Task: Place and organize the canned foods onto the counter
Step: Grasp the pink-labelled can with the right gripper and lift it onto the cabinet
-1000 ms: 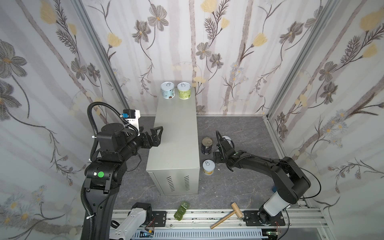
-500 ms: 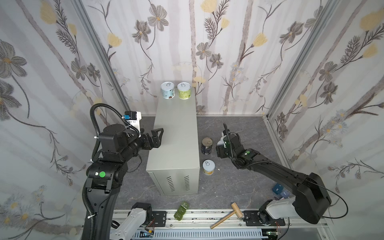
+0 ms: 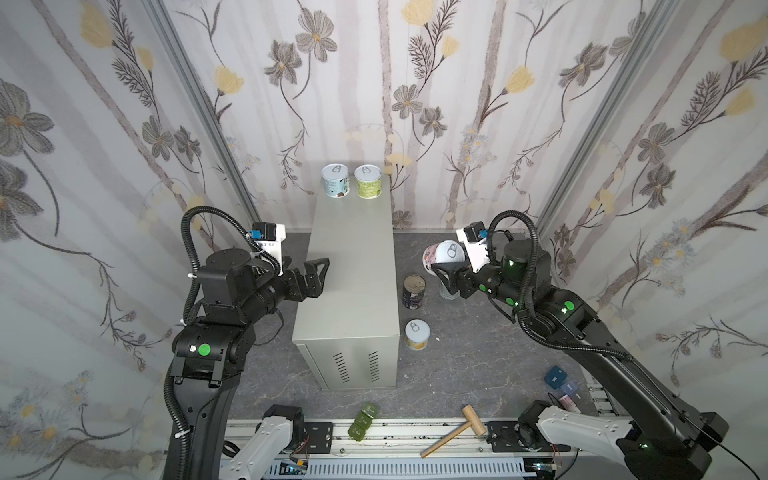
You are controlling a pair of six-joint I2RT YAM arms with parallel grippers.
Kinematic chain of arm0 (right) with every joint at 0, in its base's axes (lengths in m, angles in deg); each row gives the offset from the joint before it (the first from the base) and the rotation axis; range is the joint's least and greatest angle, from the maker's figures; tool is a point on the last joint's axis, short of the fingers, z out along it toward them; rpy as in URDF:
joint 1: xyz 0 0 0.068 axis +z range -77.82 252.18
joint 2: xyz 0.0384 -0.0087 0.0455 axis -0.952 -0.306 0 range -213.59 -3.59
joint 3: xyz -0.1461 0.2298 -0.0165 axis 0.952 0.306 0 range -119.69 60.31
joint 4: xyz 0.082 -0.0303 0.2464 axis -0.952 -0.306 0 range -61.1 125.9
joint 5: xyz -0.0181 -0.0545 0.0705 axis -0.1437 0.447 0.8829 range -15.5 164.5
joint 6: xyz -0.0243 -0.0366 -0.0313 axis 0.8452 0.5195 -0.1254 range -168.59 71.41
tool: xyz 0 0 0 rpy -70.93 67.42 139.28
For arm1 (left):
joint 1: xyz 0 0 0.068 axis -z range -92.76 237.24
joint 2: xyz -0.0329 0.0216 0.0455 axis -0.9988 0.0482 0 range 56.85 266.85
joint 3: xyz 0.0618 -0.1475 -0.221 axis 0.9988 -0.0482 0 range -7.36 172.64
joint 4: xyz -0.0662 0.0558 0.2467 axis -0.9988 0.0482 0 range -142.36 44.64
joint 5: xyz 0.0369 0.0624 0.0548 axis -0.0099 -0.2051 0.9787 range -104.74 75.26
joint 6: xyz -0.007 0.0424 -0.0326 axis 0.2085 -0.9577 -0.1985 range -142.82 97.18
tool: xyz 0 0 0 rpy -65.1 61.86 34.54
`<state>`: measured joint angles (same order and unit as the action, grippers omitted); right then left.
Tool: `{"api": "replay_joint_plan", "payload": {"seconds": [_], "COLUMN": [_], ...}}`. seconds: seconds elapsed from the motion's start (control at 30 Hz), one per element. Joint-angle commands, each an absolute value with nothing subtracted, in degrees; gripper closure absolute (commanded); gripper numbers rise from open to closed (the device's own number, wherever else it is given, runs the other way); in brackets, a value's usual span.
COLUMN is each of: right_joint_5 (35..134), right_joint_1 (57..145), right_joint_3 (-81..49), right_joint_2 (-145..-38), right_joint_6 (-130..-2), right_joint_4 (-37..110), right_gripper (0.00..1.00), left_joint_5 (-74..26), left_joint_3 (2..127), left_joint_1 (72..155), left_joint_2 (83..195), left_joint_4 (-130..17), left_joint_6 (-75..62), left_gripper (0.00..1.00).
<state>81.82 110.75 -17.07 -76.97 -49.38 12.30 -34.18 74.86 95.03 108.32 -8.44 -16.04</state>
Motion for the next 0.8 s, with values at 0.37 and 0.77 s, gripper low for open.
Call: {"api": "replay_joint_plan", "payload": {"seconds": [0.37, 0.77], "right_joint_5": [87.8, 85.3], "right_joint_1": [121.4, 125.0], "right_joint_3": [-39.7, -53.1], "right_joint_2": [-90.6, -102.9], "right_joint_6": [-41.2, -40.5], "right_joint_4": [-0.7, -9.8], "right_gripper": [0.34, 0.32], "left_joint_5": [-36.6, -36.7], "left_joint_3": [75.1, 73.3], "left_joint_1": [95.0, 95.0], "left_joint_2": [107.6, 106.5], "left_joint_4": [-8.6, -9.3], "left_joint_6": [-18.3, -18.3], "left_gripper": [0.00, 0.00]}}
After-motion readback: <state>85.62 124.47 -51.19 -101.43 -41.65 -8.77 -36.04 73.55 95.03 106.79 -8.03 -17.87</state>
